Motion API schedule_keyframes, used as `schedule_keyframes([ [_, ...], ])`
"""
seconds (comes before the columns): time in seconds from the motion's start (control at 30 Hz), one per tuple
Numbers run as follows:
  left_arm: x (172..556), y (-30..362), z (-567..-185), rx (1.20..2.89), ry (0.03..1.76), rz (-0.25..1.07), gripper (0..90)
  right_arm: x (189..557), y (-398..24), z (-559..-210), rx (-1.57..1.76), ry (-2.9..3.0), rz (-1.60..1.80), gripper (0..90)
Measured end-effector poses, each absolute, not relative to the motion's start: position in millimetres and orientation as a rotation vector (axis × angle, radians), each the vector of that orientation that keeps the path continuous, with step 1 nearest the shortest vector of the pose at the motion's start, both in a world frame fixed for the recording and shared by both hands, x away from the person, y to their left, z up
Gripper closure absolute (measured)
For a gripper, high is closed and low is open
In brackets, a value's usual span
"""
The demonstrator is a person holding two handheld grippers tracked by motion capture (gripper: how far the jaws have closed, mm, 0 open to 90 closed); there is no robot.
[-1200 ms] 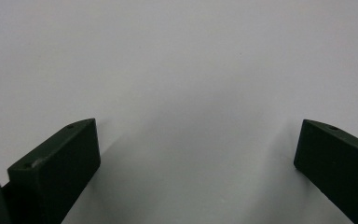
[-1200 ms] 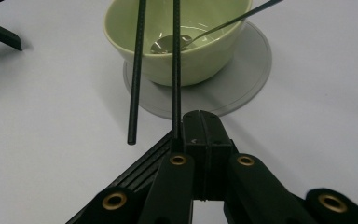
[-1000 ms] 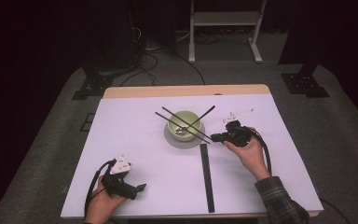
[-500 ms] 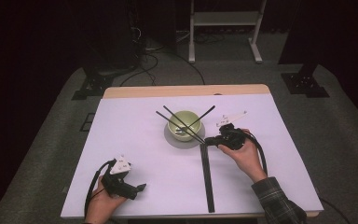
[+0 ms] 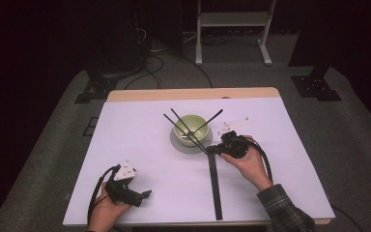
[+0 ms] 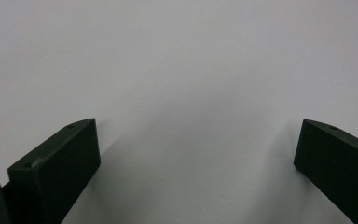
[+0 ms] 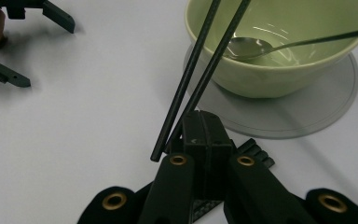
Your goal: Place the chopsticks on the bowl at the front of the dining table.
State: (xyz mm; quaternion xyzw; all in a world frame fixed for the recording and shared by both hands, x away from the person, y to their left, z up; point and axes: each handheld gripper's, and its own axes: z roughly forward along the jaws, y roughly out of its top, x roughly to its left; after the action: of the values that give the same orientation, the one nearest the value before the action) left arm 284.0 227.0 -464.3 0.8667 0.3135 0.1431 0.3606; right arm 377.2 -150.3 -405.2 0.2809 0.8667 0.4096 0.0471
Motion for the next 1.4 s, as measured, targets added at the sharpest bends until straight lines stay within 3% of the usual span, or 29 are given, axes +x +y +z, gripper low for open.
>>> schedule_keyframes([
  [0.8,284,227,-464,2.233,0.808,0.369,0.0,385,-150,-384,0.868,2.591,1.309,89.8],
  [1.4,284,227,-465,2.229,0.809,0.369,0.0,423,-128,-361,0.914,2.533,1.29,73.5],
])
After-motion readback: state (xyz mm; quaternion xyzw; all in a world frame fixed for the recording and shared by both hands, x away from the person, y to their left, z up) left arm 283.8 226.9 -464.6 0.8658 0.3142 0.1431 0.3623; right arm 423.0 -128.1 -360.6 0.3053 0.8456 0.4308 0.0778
